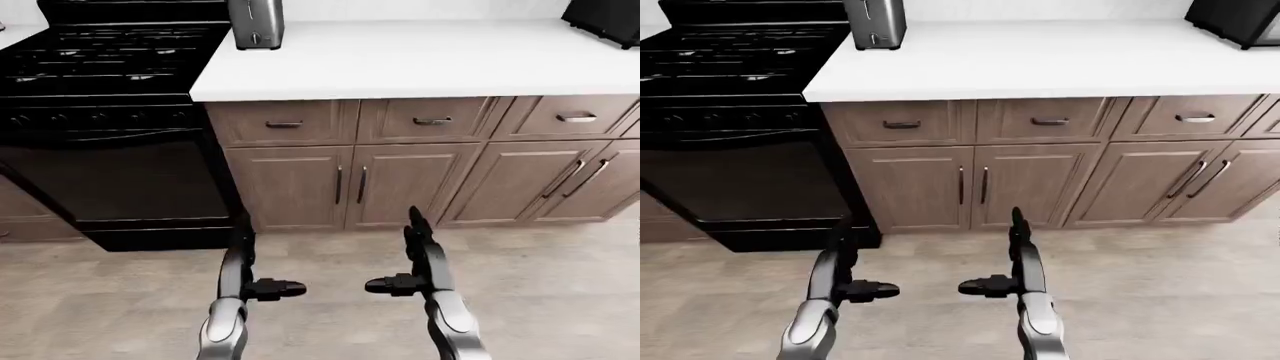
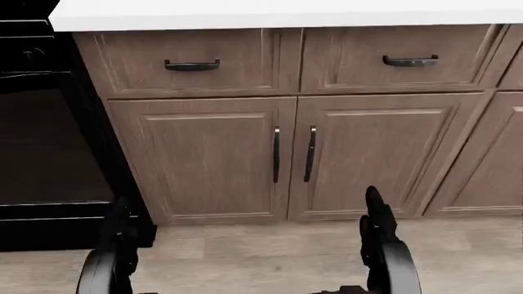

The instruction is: Push down the lever of the toaster to turn it on.

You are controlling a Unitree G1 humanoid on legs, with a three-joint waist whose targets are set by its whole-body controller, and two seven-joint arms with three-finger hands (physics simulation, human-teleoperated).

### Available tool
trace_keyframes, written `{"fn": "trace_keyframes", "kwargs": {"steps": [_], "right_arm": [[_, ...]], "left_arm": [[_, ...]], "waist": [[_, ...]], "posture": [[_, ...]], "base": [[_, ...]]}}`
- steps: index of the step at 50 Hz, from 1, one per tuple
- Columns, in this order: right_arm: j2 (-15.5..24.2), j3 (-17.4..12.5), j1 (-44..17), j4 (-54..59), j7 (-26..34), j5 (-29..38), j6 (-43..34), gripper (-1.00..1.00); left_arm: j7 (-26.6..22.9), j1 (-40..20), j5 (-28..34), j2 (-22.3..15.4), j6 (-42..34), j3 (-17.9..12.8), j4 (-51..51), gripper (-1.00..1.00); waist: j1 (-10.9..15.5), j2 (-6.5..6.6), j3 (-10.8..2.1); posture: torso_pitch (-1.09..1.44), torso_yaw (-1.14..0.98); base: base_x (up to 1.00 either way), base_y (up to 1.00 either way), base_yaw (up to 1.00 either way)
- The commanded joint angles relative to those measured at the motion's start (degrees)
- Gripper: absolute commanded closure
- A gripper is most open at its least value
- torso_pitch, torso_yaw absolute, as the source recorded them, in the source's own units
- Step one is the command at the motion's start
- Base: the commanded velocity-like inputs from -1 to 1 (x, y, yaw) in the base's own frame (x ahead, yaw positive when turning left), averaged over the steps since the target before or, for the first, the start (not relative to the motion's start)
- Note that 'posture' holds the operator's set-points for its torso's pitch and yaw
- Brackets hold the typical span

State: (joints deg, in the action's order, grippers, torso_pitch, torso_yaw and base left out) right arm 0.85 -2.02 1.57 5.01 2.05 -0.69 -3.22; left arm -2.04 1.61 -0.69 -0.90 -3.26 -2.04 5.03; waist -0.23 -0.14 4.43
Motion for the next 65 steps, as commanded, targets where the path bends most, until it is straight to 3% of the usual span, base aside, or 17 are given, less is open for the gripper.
{"fn": "trace_keyframes", "kwargs": {"steps": [1,3,5,8,16,20,26,27,30,40,43,45,48,52,55,57,65], "right_arm": [[0.4,-0.3,-1.8,-4.1,0.1,0.0,3.9,-1.0],[0.4,-0.2,-1.6,-4.8,0.1,0.1,3.3,-1.0],[0.5,-0.6,-1.9,-4.1,0.0,-0.1,3.9,-1.0],[0.3,-0.3,-1.4,-5.3,-0.1,0.2,3.2,-1.0],[0.5,-0.6,-1.8,-4.2,0.0,0.1,3.7,-1.0],[0.5,-0.7,-2.1,-3.5,-0.2,0.4,3.6,-1.0],[0.4,-0.6,-1.6,-5.1,-0.5,0.4,2.5,-1.0],[0.5,-0.7,-1.7,-4.8,-0.4,0.3,2.7,-1.0],[0.6,-0.9,-2.0,-3.6,-0.4,0.3,3.5,-1.0],[0.6,-0.8,-1.6,-4.8,-0.4,0.4,2.6,-1.0],[0.6,-0.8,-1.7,-4.7,-0.3,0.4,2.7,-1.0],[0.6,-0.8,-1.7,-4.7,-0.2,0.5,2.6,-1.0],[0.7,-0.9,-1.8,-4.0,-0.1,0.5,3.2,-1.0],[0.6,-0.8,-1.8,-4.5,-0.2,0.5,2.7,-1.0],[0.6,-0.8,-1.7,-4.6,-0.1,0.5,2.7,-1.0],[0.6,-0.8,-1.7,-4.6,-0.1,0.5,2.6,-1.0],[0.6,-0.8,-1.8,-4.5,-0.1,0.6,2.7,-1.0]], "left_arm": [[-0.2,-1.5,0.1,-0.3,3.0,0.1,-5.7,-1.0],[-0.2,-1.6,0.3,-0.3,3.5,0.0,-5.1,-1.0],[-0.3,-1.7,0.2,-0.3,3.8,-0.1,-4.8,-1.0],[-0.4,-1.4,0.2,-0.3,3.3,0.0,-5.5,-1.0],[-0.4,-1.4,0.3,-0.3,3.6,-0.1,-5.0,-1.0],[-0.3,-1.4,0.3,-0.2,3.5,-0.1,-5.1,-1.0],[-0.4,-1.7,0.2,-0.3,3.7,-0.3,-4.3,-1.0],[-0.4,-1.6,0.2,-0.3,3.5,-0.3,-4.5,-1.0],[-0.4,-1.5,0.2,-0.3,3.3,-0.2,-4.8,-1.0],[-0.2,-1.4,0.6,-0.3,2.9,-0.1,-5.2,-1.0],[-0.2,-1.7,0.6,-0.3,3.9,-0.2,-4.0,-1.0],[-0.2,-1.7,0.7,-0.3,3.9,-0.2,-4.1,-1.0],[0.0,-1.7,0.8,-0.3,4.2,-0.2,-3.7,-1.0],[0.0,-1.5,0.9,-0.3,3.7,-0.1,-4.4,-1.0],[-0.1,-1.5,0.9,-0.3,3.3,-0.1,-4.8,-1.0],[-0.1,-1.6,0.8,-0.3,3.7,-0.1,-4.3,-1.0],[-0.1,-1.5,0.8,-0.3,3.6,-0.1,-4.5,-1.0]], "waist": [[-0.1,-0.45,-0.05],[0.4,-0.04,-3.53],[0.4,-0.39,-0.95],[0.4,-0.45,-4.31],[0.4,0.02,-5.64],[-0.1,-0.24,-4.46],[0.0,4.88,-3.67],[0.3,2.6,-3.89],[0.3,3.14,-4.02],[0.4,-1.06,-3.76],[0.4,-3.75,-3.88],[-0.2,-1.93,-3.69],[-0.4,-3.04,-4.01],[-0.3,-1.31,-3.48],[-0.5,1.5,-3.27],[-0.4,5.67,-4.3],[0.2,0.84,-3.39]], "posture": [[0.0,0.0],[0.0,0.0],[0.0,0.0],[0.0,0.0],[0.0,0.0],[0.0,0.0],[0.0,0.0],[0.0,0.0],[0.0,0.0],[0.0,0.0],[0.0,0.0],[0.0,0.0],[0.0,0.0],[0.0,0.0],[0.0,0.0],[0.0,0.0],[0.0,0.0]], "base": [[0.0,0.0,0.0],[0.0,0.0,0.0],[0.0,0.0,0.0],[0.0,0.0,0.0],[0.0,0.02,0.0],[0.0,0.24,0.0],[0.0,0.26,0.0],[0.0,0.24,0.0],[0.0,0.25,0.0],[0.0,0.25,0.0],[0.0,0.25,0.0],[0.0,0.25,0.0],[0.0,0.26,0.0],[0.0,0.25,0.0],[0.0,0.25,0.0],[0.0,0.25,0.0],[0.0,0.25,0.0]]}}
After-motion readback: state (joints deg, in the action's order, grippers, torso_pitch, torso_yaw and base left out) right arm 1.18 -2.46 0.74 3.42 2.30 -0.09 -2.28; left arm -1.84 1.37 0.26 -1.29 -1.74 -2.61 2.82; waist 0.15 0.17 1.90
